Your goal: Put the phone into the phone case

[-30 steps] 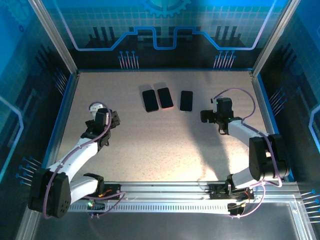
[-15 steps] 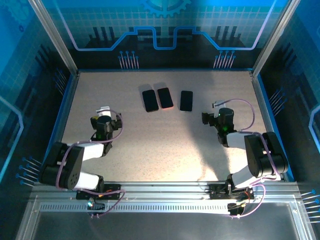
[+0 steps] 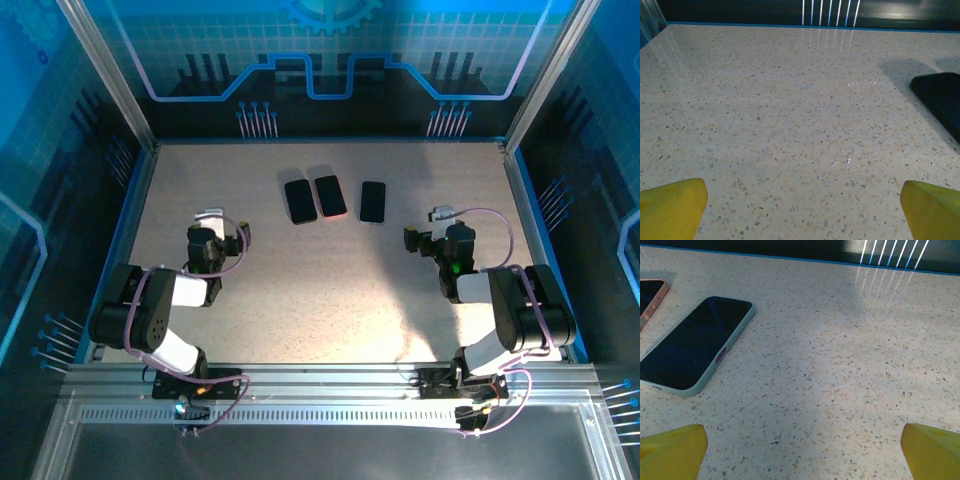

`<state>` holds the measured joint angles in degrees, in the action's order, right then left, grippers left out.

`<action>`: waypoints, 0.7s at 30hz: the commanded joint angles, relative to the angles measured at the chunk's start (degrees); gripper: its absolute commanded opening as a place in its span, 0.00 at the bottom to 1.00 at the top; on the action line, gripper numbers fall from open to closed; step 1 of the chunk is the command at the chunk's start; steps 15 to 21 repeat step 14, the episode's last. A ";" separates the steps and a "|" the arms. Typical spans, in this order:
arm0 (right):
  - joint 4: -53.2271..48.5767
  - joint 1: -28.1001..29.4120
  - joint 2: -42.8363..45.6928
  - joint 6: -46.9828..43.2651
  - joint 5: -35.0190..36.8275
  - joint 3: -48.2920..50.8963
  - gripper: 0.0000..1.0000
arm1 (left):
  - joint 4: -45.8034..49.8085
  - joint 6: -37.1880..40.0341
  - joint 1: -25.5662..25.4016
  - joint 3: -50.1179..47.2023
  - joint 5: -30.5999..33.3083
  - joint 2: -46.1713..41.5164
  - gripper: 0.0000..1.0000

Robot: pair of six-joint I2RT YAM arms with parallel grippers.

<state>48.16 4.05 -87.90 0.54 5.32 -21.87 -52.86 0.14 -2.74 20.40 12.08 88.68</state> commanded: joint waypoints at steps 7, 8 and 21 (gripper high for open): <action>2.62 -0.12 -0.34 -1.12 -0.64 -1.11 1.00 | -0.93 -0.49 1.16 1.21 -2.30 0.41 0.99; 2.26 -0.22 -0.35 -1.01 -0.77 -1.22 1.00 | -0.99 -0.49 1.16 1.16 -2.28 0.35 0.99; 2.51 -0.82 -0.36 -0.88 -2.27 -1.07 1.00 | -1.33 -0.32 0.99 1.08 -1.80 0.44 0.99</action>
